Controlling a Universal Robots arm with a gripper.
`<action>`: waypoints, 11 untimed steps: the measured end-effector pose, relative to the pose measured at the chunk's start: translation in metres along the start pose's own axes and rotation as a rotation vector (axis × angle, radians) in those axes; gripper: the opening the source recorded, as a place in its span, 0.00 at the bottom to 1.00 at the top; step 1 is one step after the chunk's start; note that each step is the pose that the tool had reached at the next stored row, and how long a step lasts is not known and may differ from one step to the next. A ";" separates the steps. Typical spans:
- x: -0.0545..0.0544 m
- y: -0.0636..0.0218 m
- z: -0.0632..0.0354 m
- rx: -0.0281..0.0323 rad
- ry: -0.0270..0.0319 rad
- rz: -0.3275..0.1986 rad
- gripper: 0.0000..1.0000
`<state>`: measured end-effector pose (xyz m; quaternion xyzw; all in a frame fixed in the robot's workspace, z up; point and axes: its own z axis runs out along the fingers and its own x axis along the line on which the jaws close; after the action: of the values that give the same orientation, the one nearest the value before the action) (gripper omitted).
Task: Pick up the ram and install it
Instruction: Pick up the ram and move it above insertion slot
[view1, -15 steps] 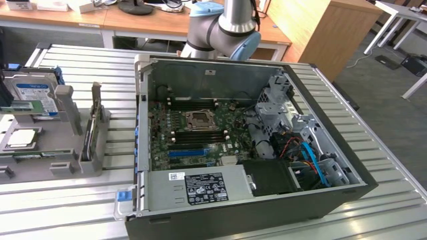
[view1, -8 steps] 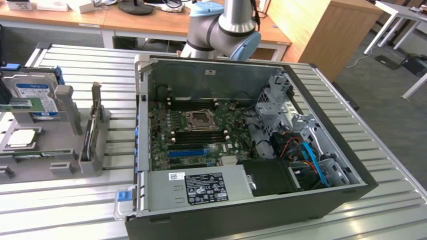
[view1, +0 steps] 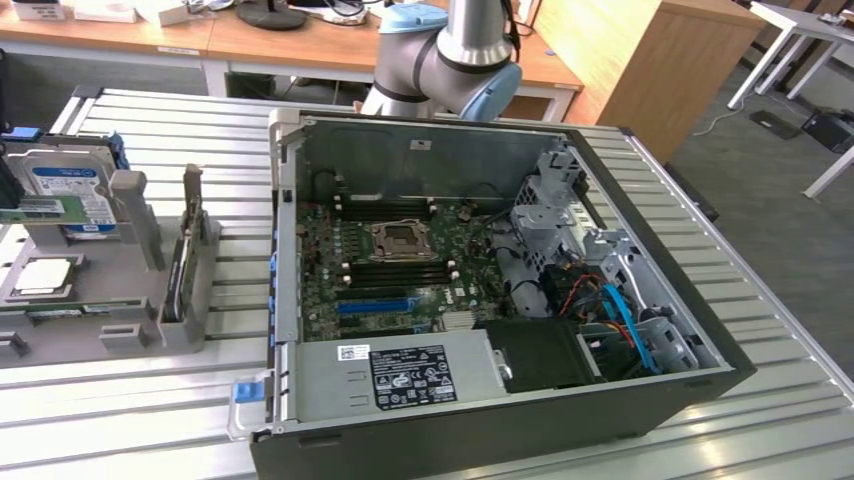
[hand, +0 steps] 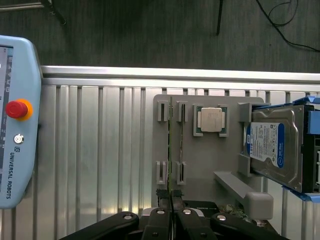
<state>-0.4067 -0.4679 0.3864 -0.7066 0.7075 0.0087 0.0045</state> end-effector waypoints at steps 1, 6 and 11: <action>0.000 0.0000 0.0000 0.0000 0.0000 0.000 0.12; 0.000 -0.0024 0.0000 0.0000 0.0000 0.000 0.12; 0.000 -0.0088 -0.0001 0.0000 0.0000 0.000 0.12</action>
<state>-0.3979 -0.4679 0.3864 -0.7067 0.7075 0.0087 0.0044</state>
